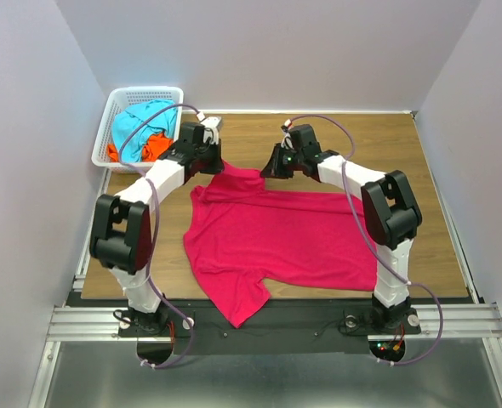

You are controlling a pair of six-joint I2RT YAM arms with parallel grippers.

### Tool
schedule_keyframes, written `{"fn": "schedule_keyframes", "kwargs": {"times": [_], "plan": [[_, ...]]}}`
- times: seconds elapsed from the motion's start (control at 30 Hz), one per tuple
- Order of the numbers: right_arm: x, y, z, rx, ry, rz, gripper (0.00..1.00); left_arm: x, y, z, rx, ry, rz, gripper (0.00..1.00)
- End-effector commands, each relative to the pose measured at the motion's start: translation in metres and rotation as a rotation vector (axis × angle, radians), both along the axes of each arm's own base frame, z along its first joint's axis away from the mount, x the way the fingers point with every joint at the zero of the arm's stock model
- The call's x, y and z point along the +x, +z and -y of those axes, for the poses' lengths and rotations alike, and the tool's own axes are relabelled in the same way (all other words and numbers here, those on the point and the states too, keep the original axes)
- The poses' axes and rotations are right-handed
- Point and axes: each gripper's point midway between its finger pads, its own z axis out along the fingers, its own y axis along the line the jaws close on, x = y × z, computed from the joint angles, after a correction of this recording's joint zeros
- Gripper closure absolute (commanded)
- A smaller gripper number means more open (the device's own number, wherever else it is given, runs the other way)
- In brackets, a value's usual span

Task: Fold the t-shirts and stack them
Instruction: Fold the tshirt

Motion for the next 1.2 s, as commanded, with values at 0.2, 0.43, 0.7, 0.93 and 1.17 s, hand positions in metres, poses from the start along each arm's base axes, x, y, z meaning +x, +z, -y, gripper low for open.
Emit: {"fn": "schedule_keyframes", "kwargs": {"times": [0.2, 0.43, 0.7, 0.93, 1.17], "plan": [[-0.064, 0.013, -0.02, -0.017, 0.164, 0.03, 0.99, -0.082, 0.005, -0.002, -0.103, -0.028, -0.078, 1.0], [-0.093, -0.003, -0.012, -0.073, 0.195, 0.007, 0.99, -0.128, 0.005, -0.004, -0.165, -0.043, -0.117, 1.0], [-0.11, -0.013, -0.005, -0.114, 0.234, -0.009, 0.99, -0.17, -0.013, -0.005, -0.204, -0.057, -0.188, 1.0], [-0.125, -0.026, -0.007, -0.136, 0.274, -0.045, 0.98, -0.187, -0.025, -0.004, -0.228, -0.038, -0.236, 1.0], [-0.133, -0.034, -0.001, -0.166, 0.279, -0.053, 0.96, -0.198, -0.028, -0.003, -0.252, -0.02, -0.267, 1.0]]}}
